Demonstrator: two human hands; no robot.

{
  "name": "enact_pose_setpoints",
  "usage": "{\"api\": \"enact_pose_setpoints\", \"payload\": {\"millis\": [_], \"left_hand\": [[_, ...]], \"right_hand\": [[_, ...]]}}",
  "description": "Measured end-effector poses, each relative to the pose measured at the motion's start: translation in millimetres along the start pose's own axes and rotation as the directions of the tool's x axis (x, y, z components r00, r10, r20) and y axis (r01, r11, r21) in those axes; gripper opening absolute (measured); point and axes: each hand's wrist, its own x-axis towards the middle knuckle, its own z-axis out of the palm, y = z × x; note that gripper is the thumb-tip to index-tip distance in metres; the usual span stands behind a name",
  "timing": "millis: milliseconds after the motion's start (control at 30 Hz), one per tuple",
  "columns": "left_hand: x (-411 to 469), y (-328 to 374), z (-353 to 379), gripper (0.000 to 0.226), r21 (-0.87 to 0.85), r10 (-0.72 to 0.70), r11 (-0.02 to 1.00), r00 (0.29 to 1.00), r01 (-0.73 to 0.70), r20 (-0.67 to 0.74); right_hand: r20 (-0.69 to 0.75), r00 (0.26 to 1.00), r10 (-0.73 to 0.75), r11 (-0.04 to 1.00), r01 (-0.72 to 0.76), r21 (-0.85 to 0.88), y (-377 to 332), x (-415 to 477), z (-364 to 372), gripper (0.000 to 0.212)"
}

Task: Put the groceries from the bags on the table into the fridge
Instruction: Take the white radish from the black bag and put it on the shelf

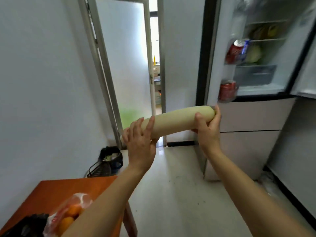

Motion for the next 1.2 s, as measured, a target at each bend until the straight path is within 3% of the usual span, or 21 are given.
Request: {"api": "enact_pose_setpoints", "payload": {"millis": [167, 433, 533, 767, 967, 1200], "left_hand": [[43.3, 123.7, 93.2, 0.072, -0.114, 0.151, 0.981, 0.988, -0.155, -0.044], [141.0, 292.1, 217.8, 0.069, -0.128, 0.249, 0.957, 0.964, -0.26, -0.098], [167.0, 316.8, 240.7, 0.069, -0.103, 0.265, 0.956, 0.958, -0.276, -0.105], [242.9, 377.2, 370.8, 0.074, -0.066, 0.322, 0.943, 0.945, -0.325, -0.059], [338.4, 422.3, 493.8, 0.079, -0.054, 0.347, 0.933, 0.931, -0.355, -0.11], [460.9, 462.7, 608.6, 0.082, -0.034, 0.357, 0.931, 0.927, -0.363, -0.119]], "right_hand": [[-0.108, 0.99, -0.091, 0.983, 0.072, -0.171, 10.1, 82.2, -141.0, 0.072], [-0.267, 0.961, -0.077, 0.996, 0.064, -0.056, -8.4, 223.6, -296.5, 0.096], [-0.294, 0.954, -0.067, 0.996, 0.082, 0.038, -8.1, 257.1, -317.7, 0.086], [-0.324, 0.946, 0.018, 0.99, 0.028, 0.139, 30.7, 386.3, -380.0, 0.066], [-0.398, 0.914, -0.081, 0.986, 0.132, 0.102, 61.3, 523.5, -410.5, 0.058], [-0.423, 0.901, -0.099, 0.986, 0.147, 0.082, 72.4, 683.3, -429.9, 0.059]]}}
